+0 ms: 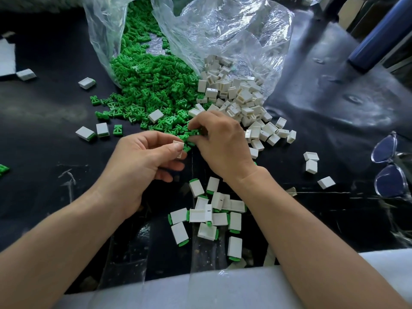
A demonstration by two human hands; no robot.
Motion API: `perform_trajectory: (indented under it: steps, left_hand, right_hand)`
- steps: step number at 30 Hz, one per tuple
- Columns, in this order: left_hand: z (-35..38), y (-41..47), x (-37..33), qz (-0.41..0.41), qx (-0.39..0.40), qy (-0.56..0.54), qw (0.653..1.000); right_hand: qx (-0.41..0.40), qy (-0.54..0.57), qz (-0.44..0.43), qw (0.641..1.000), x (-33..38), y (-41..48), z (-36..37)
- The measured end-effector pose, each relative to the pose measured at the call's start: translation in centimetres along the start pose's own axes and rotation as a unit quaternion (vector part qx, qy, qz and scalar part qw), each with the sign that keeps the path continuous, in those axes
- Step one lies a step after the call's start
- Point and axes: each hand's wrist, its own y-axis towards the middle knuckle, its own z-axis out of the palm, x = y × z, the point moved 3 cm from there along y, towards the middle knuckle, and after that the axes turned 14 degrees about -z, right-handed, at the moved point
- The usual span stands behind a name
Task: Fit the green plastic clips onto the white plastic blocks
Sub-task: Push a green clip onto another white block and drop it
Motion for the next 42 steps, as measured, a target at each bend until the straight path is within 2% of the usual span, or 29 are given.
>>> perform_trajectory:
  steps: [10,16,21,24,42]
  left_hand:
    - [0.1,-0.2,-0.2,0.002,0.010,-0.021,1.000]
    - [0.2,-0.4,-0.4,0.016,0.025,-0.027,0.999]
    - [0.2,-0.5,-0.4,0.017,0.030,-0.032,0.999]
    - [0.1,-0.5,-0.5,0.018,0.031,-0.033,0.999]
    - [0.1,-0.2,-0.3,0.040,0.039,-0.028,0.998]
  right_hand:
    - [-0.015,0.064,0.050,0.997,-0.5,0.2,-0.5]
    - [-0.037,0.186,0.082,0.978,-1.1,-0.2,-1.4]
    - [-0.017,0.271,0.096,0.958,-1.1,-0.2,-2.0]
    - [0.022,0.281,0.096,0.955,-1.0,-0.3,-2.2]
    - [0.072,0.297,0.033,0.952,0.5,-0.7,-2.7]
